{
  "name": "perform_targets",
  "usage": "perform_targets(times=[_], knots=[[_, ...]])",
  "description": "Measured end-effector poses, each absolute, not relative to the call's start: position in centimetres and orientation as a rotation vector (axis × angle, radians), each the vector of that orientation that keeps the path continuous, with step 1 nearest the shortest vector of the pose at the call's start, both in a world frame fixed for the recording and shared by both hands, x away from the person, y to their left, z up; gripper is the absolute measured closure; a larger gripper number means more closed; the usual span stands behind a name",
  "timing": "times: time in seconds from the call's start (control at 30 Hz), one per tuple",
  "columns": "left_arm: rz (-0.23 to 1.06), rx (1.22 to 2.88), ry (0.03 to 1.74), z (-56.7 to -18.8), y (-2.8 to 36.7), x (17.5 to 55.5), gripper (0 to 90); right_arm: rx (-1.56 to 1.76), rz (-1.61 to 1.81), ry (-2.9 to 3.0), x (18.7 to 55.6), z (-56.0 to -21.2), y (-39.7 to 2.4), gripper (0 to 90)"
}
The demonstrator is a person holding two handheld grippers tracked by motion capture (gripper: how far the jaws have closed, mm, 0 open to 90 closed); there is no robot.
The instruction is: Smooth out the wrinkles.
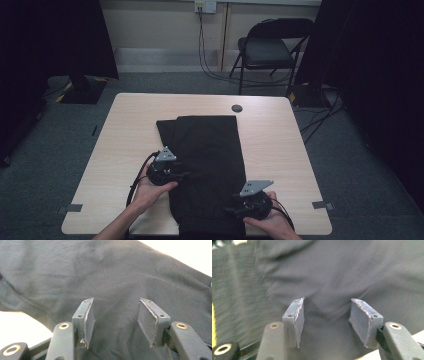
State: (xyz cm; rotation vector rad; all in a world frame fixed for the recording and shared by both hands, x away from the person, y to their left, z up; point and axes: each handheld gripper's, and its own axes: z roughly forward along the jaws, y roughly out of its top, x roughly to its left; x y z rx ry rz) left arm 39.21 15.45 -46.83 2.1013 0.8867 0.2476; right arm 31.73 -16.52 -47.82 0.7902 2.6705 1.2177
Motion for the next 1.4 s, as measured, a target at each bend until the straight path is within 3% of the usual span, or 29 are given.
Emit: perform_targets(times=[0.17, 0.27, 0.3, 0.4, 0.57, 0.63, 0.93, 1.07, 1.4], knots=[[0.342, 2.117, 0.925, -46.9, 15.2, 42.6, 49.6, 0.915, 1.297, 2.476, 37.2, -46.2, -16.2, 41.4], [0.278, 2.051, 0.991, -47.1, 15.9, 45.2, 50.7, 0.978, 1.284, 2.423, 41.5, -46.0, -15.0, 39.2], [0.342, 2.077, 1.025, -47.2, 16.2, 46.0, 51.8, 0.983, 1.264, 2.409, 42.5, -46.1, -14.6, 38.8], [0.357, 2.028, 1.066, -47.9, 17.0, 47.1, 53.4, 1.06, 1.252, 2.399, 46.0, -46.8, -13.2, 36.8], [0.393, 2.11, 1.042, -49.4, 16.5, 47.3, 51.0, 1.086, 1.113, 2.43, 49.1, -49.5, -10.6, 34.2], [0.428, 2.142, 1.02, -49.4, 16.2, 47.1, 51.1, 1.095, 1.13, 2.411, 49.3, -49.9, -10.5, 33.4], [0.292, 2.146, 0.99, -49.0, 16.5, 45.1, 52.7, 0.989, 1.113, 2.405, 45.9, -50.4, -11.1, 33.6], [0.312, 2.126, 0.972, -48.2, 16.8, 44.3, 45.2, 0.966, 1.127, 2.413, 44.4, -50.5, -11.6, 33.7], [0.319, 2.136, 0.977, -49.2, 16.7, 43.4, 45.3, 0.953, 1.132, 2.425, 39.3, -50.5, -12.8, 33.8]])
